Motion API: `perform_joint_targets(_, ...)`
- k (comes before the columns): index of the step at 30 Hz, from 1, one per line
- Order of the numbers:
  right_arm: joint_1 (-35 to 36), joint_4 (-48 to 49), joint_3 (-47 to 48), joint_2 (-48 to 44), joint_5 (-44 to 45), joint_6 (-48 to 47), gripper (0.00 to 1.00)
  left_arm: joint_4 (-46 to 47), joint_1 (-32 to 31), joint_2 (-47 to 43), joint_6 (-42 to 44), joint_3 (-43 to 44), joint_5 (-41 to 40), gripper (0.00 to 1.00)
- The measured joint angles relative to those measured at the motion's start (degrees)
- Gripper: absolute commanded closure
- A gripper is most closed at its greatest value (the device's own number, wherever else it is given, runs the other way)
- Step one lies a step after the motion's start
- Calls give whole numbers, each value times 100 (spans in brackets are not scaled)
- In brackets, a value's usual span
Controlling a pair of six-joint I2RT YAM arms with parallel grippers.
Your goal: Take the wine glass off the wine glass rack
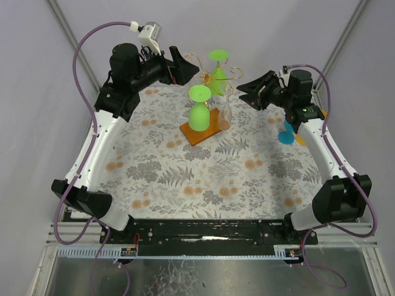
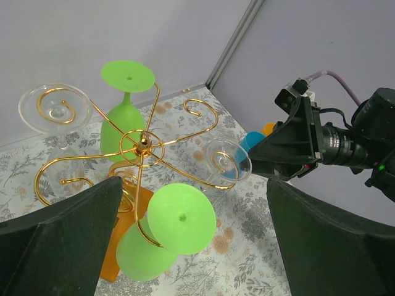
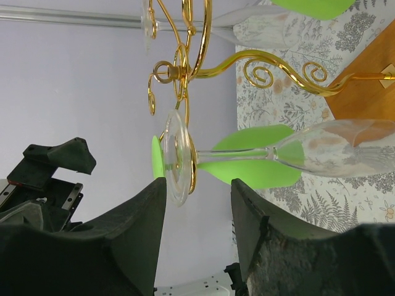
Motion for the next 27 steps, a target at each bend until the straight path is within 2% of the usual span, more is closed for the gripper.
perform_joint_targets(4,57,90,2,116,0,35,51,0,0,0,2,-9,2,0)
perform_joint_targets(17,142,487,2,245,0,260,74,0,0,0,17,-26,22,0)
perform_joint_targets(21,142,621,2,249,-2,363,84,0,0,0,17,-31,61,0)
perform_joint_targets(25,142,728,2,256,-9,470,100,0,0,0,20,-31,72,0)
perform_joint_targets(27,142,811,2,264,-7,485,100,0,0,0,20,-31,81,0)
